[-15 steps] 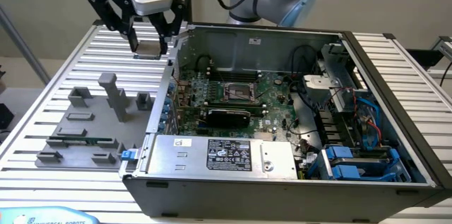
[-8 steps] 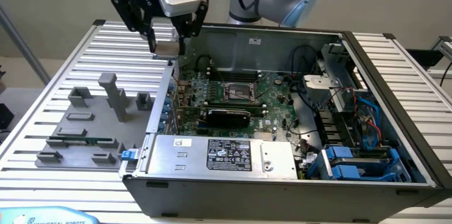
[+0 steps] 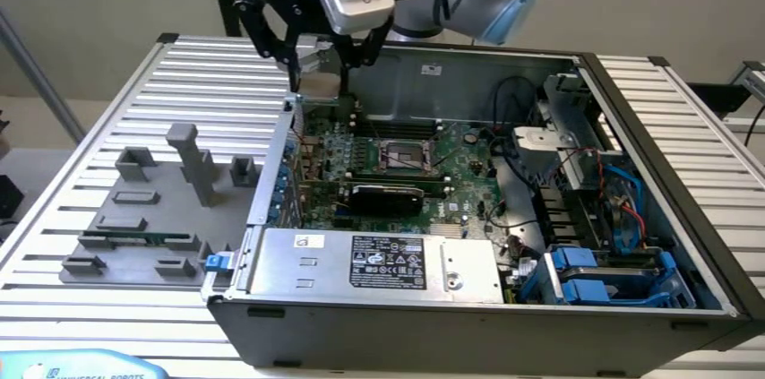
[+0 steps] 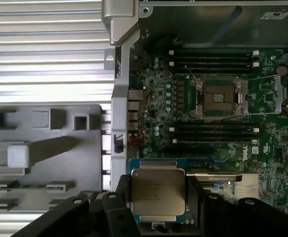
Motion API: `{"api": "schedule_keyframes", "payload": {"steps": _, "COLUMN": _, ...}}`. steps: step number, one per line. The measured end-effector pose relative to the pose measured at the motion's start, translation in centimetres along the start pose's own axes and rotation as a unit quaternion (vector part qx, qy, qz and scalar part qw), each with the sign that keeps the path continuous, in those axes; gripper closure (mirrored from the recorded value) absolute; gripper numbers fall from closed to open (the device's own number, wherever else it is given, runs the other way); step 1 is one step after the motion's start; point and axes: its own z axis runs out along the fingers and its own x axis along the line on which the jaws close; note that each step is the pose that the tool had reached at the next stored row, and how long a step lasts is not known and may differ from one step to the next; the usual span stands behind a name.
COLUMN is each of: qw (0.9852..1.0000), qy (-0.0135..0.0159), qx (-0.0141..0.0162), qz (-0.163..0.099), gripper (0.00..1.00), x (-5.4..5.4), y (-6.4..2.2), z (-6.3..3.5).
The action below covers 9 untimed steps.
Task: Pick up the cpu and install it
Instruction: 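Pick up the cpu and move it towards the insertion slot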
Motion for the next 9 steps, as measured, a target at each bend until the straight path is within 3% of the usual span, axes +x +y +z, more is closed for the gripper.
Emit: {"api": "schedule_keyframes", "payload": {"steps": 9, "qw": 1.0000, "qy": 0.0002, "qx": -0.0001, "qz": 0.000, "gripper": 0.45, "x": -4.1, "y": 1.07, "z": 1.24}}
